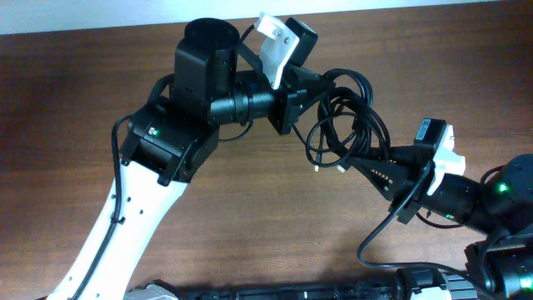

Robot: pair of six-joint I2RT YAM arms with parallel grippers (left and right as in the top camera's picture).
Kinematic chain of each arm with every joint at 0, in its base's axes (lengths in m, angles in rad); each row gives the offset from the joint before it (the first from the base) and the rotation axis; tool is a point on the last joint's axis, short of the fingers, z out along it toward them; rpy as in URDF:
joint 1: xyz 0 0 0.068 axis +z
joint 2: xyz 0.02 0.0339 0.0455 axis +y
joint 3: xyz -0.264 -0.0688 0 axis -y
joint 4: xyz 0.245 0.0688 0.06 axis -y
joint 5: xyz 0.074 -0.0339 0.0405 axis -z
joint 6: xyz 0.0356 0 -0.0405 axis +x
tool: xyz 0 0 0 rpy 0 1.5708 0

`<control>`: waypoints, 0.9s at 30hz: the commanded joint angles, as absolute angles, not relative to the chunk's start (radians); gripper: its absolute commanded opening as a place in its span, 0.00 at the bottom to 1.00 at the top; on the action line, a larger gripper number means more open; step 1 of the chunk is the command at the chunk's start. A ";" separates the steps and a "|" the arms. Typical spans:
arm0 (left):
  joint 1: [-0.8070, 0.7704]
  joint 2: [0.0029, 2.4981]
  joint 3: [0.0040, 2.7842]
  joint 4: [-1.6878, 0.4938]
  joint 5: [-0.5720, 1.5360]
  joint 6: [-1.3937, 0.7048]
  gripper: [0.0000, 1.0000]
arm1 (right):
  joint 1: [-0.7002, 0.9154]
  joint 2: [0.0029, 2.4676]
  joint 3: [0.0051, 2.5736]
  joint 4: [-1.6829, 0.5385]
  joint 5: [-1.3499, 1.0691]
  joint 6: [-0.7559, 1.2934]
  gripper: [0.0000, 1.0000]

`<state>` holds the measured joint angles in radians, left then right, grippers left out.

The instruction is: Untangle cables

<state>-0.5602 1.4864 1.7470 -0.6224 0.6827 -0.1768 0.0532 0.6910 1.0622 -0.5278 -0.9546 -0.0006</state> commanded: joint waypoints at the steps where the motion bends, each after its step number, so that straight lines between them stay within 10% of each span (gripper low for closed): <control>1: -0.516 1.475 1.763 -0.567 0.525 -0.221 0.00 | 0.059 0.660 1.079 -0.547 -1.062 0.007 0.10; 9: -0.516 1.475 1.763 -0.545 0.527 -0.116 0.00 | 0.059 0.660 1.079 -0.546 -1.062 0.007 0.60; 27: -0.546 1.475 1.763 -0.647 0.748 0.315 0.00 | 0.059 0.661 1.079 -0.544 -0.736 0.007 0.65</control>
<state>-0.5205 1.4868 1.7470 -0.6567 0.7082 0.2829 0.0536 0.6621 1.0649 -0.5461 -0.7818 0.0036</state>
